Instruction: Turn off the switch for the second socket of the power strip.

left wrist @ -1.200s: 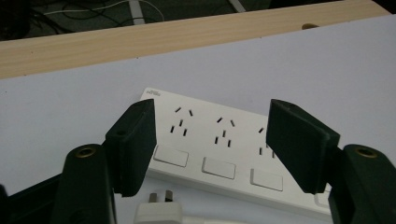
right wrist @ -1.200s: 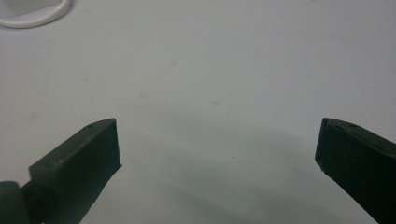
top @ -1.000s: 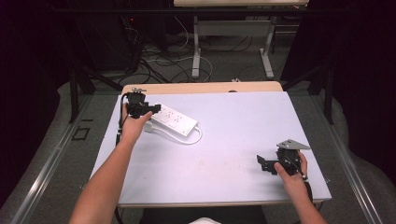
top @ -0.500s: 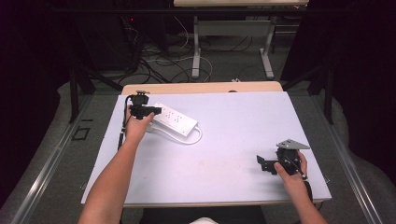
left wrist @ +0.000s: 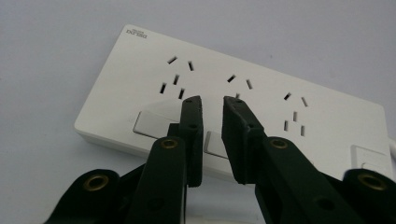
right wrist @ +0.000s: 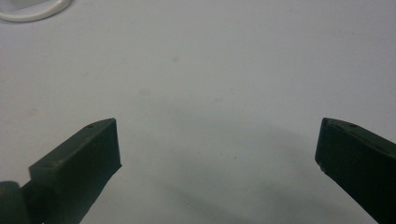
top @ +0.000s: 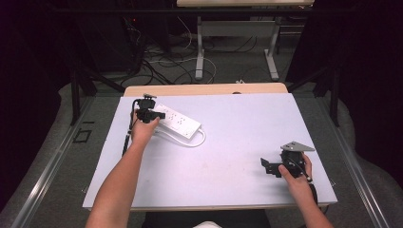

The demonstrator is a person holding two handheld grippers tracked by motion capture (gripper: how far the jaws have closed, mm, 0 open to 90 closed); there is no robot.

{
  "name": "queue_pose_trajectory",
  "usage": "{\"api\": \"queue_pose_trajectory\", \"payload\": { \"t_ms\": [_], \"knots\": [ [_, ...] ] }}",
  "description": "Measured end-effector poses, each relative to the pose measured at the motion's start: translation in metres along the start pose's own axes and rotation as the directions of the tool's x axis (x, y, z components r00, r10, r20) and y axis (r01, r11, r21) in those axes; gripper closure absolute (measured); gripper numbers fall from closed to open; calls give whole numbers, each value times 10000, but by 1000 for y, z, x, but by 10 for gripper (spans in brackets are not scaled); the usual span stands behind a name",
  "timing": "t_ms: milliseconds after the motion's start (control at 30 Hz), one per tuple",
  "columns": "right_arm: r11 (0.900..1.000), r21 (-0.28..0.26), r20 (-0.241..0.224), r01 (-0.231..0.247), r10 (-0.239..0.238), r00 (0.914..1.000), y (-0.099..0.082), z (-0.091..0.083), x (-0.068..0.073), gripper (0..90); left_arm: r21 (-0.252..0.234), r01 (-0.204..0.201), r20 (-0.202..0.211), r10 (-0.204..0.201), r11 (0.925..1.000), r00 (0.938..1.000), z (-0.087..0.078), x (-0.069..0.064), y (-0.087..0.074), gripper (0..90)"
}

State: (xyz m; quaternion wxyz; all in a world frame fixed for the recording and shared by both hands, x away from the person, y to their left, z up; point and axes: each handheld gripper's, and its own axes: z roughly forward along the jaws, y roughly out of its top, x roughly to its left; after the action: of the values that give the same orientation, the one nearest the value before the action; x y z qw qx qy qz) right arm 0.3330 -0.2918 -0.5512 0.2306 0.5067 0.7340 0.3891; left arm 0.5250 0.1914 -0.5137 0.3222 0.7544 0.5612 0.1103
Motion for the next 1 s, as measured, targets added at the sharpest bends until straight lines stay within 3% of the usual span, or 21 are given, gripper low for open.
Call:
{"api": "queue_pose_trajectory", "payload": {
  "t_ms": [233, 367, 467, 633, 733, 1000],
  "knots": [
    [10000, 53, -37, -22, 22, 10000, 0, 0, 0, 0, 316, 24, 30, -25, 9995, 10000, 4, 2, -1, 810],
    [10000, 53, -60, -61, 62, 10000, 0, 0, 1, 0, 183, 154, 6, -154, 9997, 9999, 7, 2, -2, 819],
    [10000, 79, -70, -56, 56, 10000, 0, 0, 0, 0, 464, 129, 55, -132, 9988, 9999, 8, 4, -2, 838],
    [9999, 72, -80, 70, -69, 9999, 0, 1, 0, 0, 492, 110, 173, -119, 9987, 9998, 8, 4, -2, 893],
    [10000, 92, -60, 28, -28, 10000, -1, 1, 0, 0, 302, 112, 81, -115, 9995, 9999, 9, 3, -3, 897],
    [9999, 100, -59, 70, -69, 10000, -1, 1, 0, 0, 394, -85, 23, 84, 9992, 10000, 8, 1, -3, 899]
  ]
}}
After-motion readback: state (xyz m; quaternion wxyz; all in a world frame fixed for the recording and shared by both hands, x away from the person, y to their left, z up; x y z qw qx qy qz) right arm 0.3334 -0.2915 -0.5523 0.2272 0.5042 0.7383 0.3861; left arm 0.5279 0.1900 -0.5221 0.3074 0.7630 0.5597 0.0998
